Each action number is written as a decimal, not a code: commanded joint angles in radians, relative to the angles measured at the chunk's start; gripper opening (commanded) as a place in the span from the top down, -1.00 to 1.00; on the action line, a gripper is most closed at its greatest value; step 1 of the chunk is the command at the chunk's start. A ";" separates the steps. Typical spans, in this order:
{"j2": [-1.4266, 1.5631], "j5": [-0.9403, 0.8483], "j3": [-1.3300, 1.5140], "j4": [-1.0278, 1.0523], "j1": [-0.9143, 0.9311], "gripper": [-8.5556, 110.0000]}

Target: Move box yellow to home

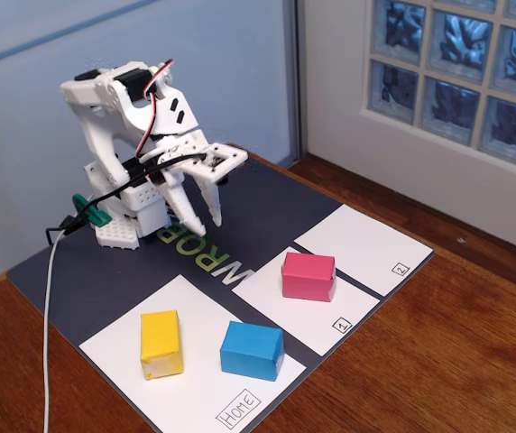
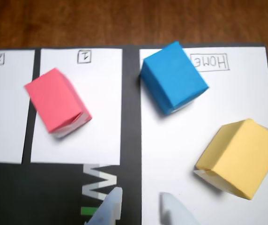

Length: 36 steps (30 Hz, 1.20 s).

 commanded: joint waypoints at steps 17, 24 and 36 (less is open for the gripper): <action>0.612 -0.029 0.459 0.383 -0.117 0.83; 0.790 -0.023 0.578 0.457 -0.127 0.86; 0.790 0.006 0.703 0.426 -0.127 0.86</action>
